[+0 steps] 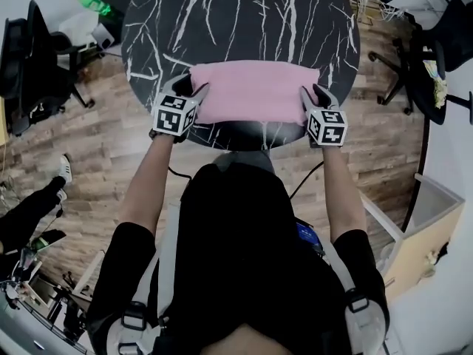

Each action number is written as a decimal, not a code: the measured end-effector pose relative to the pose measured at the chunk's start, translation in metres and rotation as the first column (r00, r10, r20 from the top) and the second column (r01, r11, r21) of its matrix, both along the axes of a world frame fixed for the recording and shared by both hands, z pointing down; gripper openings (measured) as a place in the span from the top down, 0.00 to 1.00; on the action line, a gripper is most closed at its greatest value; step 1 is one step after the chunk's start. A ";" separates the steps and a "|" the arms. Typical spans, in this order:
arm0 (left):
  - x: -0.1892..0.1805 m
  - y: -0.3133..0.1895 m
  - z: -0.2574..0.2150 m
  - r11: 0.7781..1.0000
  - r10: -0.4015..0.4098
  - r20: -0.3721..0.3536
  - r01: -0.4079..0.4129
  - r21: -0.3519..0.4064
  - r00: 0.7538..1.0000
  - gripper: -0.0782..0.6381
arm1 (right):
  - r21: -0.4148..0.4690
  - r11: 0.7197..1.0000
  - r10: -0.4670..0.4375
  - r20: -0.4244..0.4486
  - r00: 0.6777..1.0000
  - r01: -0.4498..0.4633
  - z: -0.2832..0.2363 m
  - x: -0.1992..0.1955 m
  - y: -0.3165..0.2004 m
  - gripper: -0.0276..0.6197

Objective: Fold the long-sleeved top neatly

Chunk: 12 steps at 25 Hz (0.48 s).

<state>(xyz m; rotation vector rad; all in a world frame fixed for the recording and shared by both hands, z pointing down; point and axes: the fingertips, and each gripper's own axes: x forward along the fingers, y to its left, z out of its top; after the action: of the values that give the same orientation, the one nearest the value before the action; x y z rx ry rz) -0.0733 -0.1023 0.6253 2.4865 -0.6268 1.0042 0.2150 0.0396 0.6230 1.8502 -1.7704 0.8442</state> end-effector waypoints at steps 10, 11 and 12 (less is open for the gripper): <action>0.000 0.007 -0.037 0.998 0.024 -0.080 -0.019 0.066 0.996 0.65 | 0.086 0.996 0.015 -0.071 0.997 -0.009 -0.042 0.004 0.000 0.72; -0.002 0.010 -0.049 0.997 0.024 -0.104 -0.016 0.081 0.994 0.68 | 0.112 0.994 0.017 -0.064 0.998 -0.010 -0.055 0.003 0.004 0.72; -0.004 0.013 -0.063 0.995 0.024 -0.130 -0.011 0.097 0.991 0.71 | 0.139 0.990 0.020 -0.056 0.998 -0.012 -0.069 0.001 0.007 0.72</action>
<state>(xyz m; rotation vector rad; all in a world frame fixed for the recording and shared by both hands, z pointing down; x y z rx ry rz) -0.0771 -0.0890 0.5628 2.6207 -0.6267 0.8259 0.2157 0.0469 0.5543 1.9581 -1.8217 0.6827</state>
